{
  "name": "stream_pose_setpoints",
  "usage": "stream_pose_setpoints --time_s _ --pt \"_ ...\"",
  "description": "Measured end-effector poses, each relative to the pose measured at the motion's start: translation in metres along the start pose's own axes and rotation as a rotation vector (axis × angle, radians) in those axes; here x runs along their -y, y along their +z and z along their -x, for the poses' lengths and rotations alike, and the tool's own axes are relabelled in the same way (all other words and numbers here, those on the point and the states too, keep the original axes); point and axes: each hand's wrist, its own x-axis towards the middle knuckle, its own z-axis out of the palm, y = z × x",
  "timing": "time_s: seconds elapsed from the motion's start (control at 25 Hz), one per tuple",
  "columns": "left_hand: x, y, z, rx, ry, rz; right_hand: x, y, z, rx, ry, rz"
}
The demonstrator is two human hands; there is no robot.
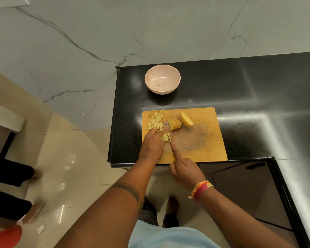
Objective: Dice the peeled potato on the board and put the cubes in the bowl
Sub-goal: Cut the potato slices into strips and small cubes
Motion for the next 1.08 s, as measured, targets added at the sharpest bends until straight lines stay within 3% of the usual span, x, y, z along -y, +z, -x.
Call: stream_pose_setpoints --time_s 0.52,1.08 --pt "0.000 -0.002 -0.005 -0.012 0.000 0.020 0.013 -0.001 -0.034 0.029 0.008 0.041" --pt "-0.001 -0.002 -0.004 0.007 -0.019 -0.012 0.002 0.007 0.012 0.077 0.027 0.101"
